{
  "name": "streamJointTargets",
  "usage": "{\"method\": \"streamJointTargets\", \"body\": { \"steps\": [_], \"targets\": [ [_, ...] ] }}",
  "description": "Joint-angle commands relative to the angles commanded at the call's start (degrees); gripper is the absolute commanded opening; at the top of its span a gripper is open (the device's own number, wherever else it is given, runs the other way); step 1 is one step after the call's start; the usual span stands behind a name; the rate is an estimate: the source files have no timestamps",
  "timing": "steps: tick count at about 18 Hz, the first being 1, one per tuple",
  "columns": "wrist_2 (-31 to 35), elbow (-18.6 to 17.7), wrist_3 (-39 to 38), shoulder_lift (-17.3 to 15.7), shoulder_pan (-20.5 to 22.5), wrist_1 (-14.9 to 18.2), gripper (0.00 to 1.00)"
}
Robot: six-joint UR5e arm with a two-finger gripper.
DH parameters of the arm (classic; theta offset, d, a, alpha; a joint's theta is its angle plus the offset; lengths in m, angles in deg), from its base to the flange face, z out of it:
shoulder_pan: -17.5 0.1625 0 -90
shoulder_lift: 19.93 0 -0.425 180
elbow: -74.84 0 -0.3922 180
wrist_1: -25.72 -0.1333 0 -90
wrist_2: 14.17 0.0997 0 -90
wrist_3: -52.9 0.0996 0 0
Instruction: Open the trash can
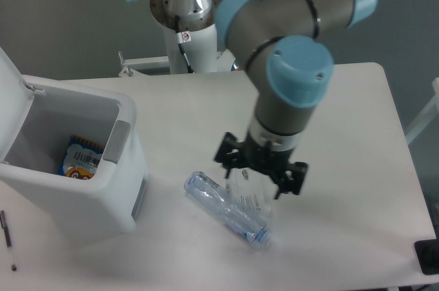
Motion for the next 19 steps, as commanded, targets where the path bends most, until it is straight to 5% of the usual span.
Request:
{"method": "streamJointTargets", "body": {
  "steps": [9,12,19],
  "targets": [
    [6.94,-1.58,7.39,2.11,1.85,-4.13,1.0],
    [7.12,-1.58,7.4,3.78,1.94,-7.99,1.0],
    [7.12,-3.6,8.1,3.26,1.94,-8.35,1.0]
  ]
}}
